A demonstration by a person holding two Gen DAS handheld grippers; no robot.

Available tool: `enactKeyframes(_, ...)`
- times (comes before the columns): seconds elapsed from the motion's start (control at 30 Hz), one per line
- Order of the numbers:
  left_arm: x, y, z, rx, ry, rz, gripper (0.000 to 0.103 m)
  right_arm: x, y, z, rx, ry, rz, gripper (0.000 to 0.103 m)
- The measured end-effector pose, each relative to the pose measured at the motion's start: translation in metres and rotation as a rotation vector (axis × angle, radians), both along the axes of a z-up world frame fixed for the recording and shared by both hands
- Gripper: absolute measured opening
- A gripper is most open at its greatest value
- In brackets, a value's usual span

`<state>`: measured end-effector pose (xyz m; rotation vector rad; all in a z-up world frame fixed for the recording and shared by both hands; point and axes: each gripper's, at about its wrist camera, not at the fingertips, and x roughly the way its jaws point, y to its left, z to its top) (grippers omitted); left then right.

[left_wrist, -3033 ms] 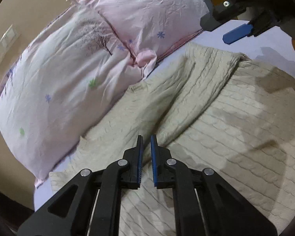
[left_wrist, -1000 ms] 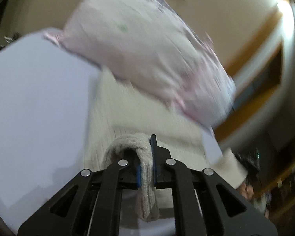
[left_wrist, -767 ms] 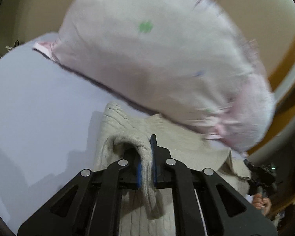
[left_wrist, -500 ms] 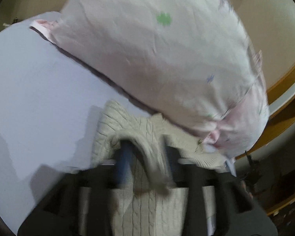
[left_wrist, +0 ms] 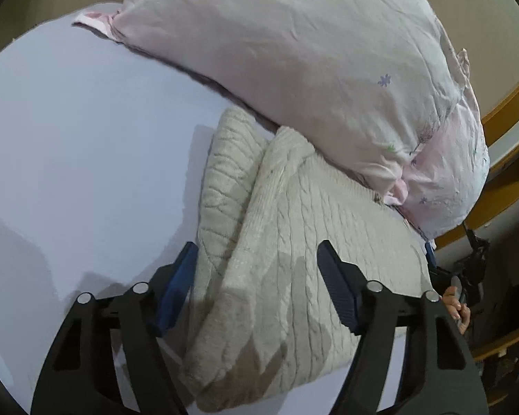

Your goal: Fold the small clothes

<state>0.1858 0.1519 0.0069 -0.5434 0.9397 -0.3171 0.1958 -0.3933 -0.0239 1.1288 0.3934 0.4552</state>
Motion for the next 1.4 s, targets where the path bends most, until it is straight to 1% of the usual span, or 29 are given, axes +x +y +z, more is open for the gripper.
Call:
enactKeyframes(0.03,0.000,0.001,-0.001,-0.019,0.007,0.010,0.056,0.001,0.003,0.002,-0.003,-0.002,0.013,0.098)
enactKeyframes(0.07,0.004,0.002,-0.005,-0.079,0.044,0.014,0.025,0.004,0.007,0.003,-0.004,-0.002,0.020,0.098)
enactKeyframes(0.1,0.008,0.006,-0.015,-0.186,0.102,0.022,0.020,0.004,0.008,0.005,-0.003,-0.006,0.031,0.098)
enactKeyframes(0.13,0.012,0.014,-0.029,-0.367,0.173,0.061,0.020,0.004,0.010,0.006,-0.003,-0.009,0.038,0.098)
enactKeyframes(0.17,0.012,0.020,-0.036,-0.457,0.201,0.095,0.019,0.003,0.010,0.008,-0.003,-0.015,0.044,0.098)
enactKeyframes(0.2,0.013,0.021,-0.037,-0.502,0.199,0.103,0.019,0.002,0.010,0.010,-0.005,-0.021,0.046,0.098)
enactKeyframes(0.3,0.014,0.000,-0.003,-0.525,0.091,0.042,0.018,-0.007,0.005,0.021,-0.022,-0.059,0.031,0.098)
enactKeyframes(0.37,0.019,-0.037,0.033,-0.552,0.001,-0.054,0.018,-0.016,-0.002,0.029,-0.036,-0.090,0.010,0.098)
enactKeyframes(0.43,0.025,-0.082,0.061,-0.590,-0.073,-0.162,0.018,-0.026,-0.011,0.038,-0.064,-0.124,-0.019,0.098)
enactKeyframes(0.5,0.032,-0.131,0.075,-0.640,-0.108,-0.269,0.018,-0.035,-0.021,0.047,-0.132,-0.137,-0.060,0.098)
enactKeyframes(0.53,0.038,-0.170,0.076,-0.645,-0.118,-0.329,0.019,-0.038,-0.026,0.048,-0.154,-0.133,-0.068,0.098)
enactKeyframes(0.6,0.046,-0.234,0.074,-0.525,-0.086,-0.450,0.026,-0.040,-0.037,0.049,-0.187,-0.106,-0.085,0.098)
enactKeyframes(0.63,0.048,-0.276,0.067,-0.418,-0.036,-0.547,0.027,-0.040,-0.042,0.047,-0.189,-0.090,-0.088,0.098)
enactKeyframes(0.67,0.046,-0.297,0.062,-0.388,0.003,-0.603,0.027,-0.040,-0.048,0.045,-0.186,-0.076,-0.086,0.098)
enactKeyframes(0.7,0.043,-0.302,0.061,-0.425,0.006,-0.643,0.027,-0.040,-0.053,0.043,-0.186,-0.052,-0.079,0.098)
enactKeyframes(0.73,0.036,-0.299,0.067,-0.460,-0.035,-0.674,0.027,-0.039,-0.058,0.042,-0.196,-0.022,-0.070,0.099)
enactKeyframes(0.77,0.032,-0.289,0.074,-0.448,-0.089,-0.661,0.029,-0.039,-0.059,0.041,-0.209,0.000,-0.061,0.099)
enactKeyframes(0.8,0.027,-0.267,0.085,-0.405,-0.173,-0.607,0.034,-0.038,-0.059,0.041,-0.239,0.034,-0.041,0.099)
enactKeyframes(0.87,0.022,-0.230,0.093,-0.320,-0.240,-0.489,0.067,-0.036,-0.051,0.042,-0.331,0.110,0.015,0.100)
enactKeyframes(0.9,0.023,-0.214,0.092,-0.275,-0.245,-0.431,0.072,-0.033,-0.045,0.041,-0.379,0.145,0.034,0.100)
enactKeyframes(0.97,0.028,-0.187,0.079,-0.164,-0.193,-0.340,0.074,-0.026,-0.034,0.035,-0.450,0.218,0.078,0.100)
enactKeyframes(1.03,0.034,-0.180,0.054,-0.080,-0.103,-0.303,0.075,-0.016,-0.024,0.022,-0.467,0.292,0.151,0.100)
enactKeyframes(1.13,0.037,-0.187,0.025,-0.048,-0.008,-0.330,0.075,-0.007,-0.009,0.005,-0.506,0.365,0.212,0.100)
enactKeyframes(1.2,0.038,-0.200,0.015,-0.041,0.009,-0.352,0.078,-0.007,-0.003,0.000,-0.534,0.369,0.221,0.101)
enactKeyframes(1.23,0.040,-0.209,0.011,-0.032,0.019,-0.363,0.082,-0.009,0.000,0.001,-0.552,0.361,0.215,0.099)
enactKeyframes(1.3,0.039,-0.217,0.005,-0.019,0.037,-0.374,0.084,-0.016,0.004,0.000,-0.586,0.343,0.198,0.087)
enactKeyframes(1.33,0.041,-0.222,-0.001,-0.033,0.049,-0.382,0.084,-0.019,0.005,0.000,-0.591,0.331,0.192,0.064)
enactKeyframes(1.37,0.044,-0.226,-0.006,-0.058,0.058,-0.396,0.082,-0.022,0.004,-0.003,-0.566,0.318,0.202,0.050)
enactKeyframes(1.4,0.041,-0.225,-0.007,-0.079,0.045,-0.407,0.077,-0.021,0.007,0.000,-0.531,0.298,0.208,0.044)
